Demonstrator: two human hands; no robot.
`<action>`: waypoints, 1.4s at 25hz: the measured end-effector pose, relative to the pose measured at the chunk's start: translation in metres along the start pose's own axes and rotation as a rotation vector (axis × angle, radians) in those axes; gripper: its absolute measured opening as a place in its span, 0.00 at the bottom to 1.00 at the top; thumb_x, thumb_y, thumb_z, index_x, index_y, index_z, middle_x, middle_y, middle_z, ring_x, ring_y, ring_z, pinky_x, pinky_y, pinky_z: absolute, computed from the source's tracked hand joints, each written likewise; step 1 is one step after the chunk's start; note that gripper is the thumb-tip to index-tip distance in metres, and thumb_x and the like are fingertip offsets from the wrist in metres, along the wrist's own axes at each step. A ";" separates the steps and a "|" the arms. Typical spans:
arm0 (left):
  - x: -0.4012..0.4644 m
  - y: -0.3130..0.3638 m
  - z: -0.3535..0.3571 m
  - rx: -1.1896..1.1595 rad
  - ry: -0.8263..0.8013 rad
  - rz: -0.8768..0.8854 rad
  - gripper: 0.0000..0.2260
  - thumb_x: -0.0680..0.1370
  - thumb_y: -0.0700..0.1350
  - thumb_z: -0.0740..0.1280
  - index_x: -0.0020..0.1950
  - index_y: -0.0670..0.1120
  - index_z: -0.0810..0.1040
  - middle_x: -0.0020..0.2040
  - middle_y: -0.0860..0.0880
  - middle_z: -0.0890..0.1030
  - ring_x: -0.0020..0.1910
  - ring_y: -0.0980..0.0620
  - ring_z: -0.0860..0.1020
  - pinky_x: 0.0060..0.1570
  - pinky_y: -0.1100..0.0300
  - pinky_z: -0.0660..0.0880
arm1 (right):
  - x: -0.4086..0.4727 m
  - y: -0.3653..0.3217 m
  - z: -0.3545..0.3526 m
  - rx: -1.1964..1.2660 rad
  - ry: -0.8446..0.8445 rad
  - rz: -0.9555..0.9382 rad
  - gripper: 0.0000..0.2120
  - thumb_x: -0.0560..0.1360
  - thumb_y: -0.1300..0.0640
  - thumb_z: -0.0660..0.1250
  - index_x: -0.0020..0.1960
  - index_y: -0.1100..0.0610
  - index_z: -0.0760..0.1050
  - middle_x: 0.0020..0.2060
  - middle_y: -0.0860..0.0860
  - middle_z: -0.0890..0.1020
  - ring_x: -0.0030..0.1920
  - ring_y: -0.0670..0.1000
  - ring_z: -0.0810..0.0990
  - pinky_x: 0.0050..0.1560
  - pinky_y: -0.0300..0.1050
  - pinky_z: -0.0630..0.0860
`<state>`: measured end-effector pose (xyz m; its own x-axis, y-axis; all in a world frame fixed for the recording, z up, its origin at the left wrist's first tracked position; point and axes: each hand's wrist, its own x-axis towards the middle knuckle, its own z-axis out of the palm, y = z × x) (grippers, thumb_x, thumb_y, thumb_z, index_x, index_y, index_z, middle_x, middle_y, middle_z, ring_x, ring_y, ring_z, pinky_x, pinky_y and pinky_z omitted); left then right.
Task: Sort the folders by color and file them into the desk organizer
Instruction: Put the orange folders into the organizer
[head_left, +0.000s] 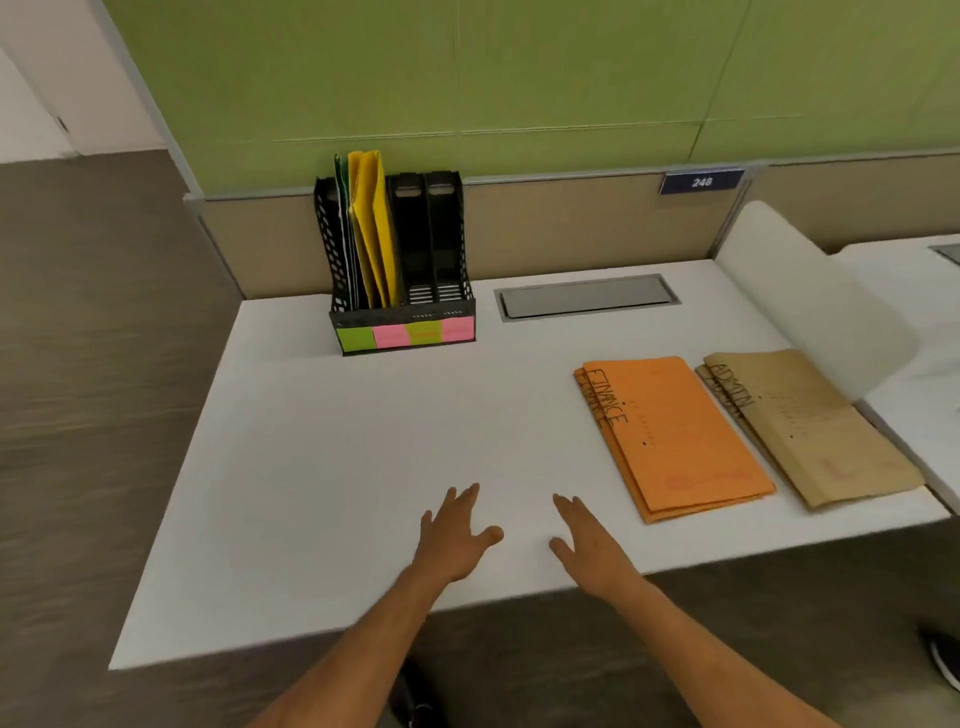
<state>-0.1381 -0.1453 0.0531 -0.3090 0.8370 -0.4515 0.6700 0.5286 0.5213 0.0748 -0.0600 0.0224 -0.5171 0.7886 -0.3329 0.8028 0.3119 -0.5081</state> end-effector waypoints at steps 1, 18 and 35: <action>-0.006 0.014 0.011 -0.043 0.001 -0.002 0.34 0.81 0.61 0.62 0.82 0.56 0.50 0.83 0.49 0.48 0.82 0.43 0.50 0.78 0.44 0.47 | -0.009 0.013 -0.009 0.015 0.002 0.016 0.30 0.82 0.45 0.57 0.80 0.46 0.47 0.80 0.47 0.50 0.80 0.49 0.50 0.77 0.48 0.53; 0.035 0.160 0.086 -0.053 -0.049 0.117 0.34 0.80 0.60 0.66 0.81 0.58 0.54 0.83 0.50 0.52 0.81 0.45 0.56 0.76 0.46 0.59 | -0.043 0.161 -0.102 0.133 0.129 0.176 0.31 0.82 0.44 0.58 0.80 0.46 0.49 0.80 0.46 0.54 0.79 0.49 0.53 0.77 0.50 0.55; 0.148 0.199 0.098 -0.110 -0.125 0.019 0.32 0.79 0.57 0.68 0.80 0.54 0.60 0.79 0.52 0.66 0.76 0.50 0.66 0.74 0.51 0.66 | 0.080 0.269 -0.153 -0.059 0.022 0.231 0.32 0.81 0.51 0.61 0.79 0.58 0.53 0.78 0.59 0.57 0.77 0.60 0.55 0.77 0.56 0.56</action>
<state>0.0153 0.0701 0.0187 -0.2059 0.8266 -0.5239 0.5948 0.5308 0.6037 0.2948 0.1680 -0.0195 -0.3118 0.8536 -0.4173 0.9152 0.1519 -0.3733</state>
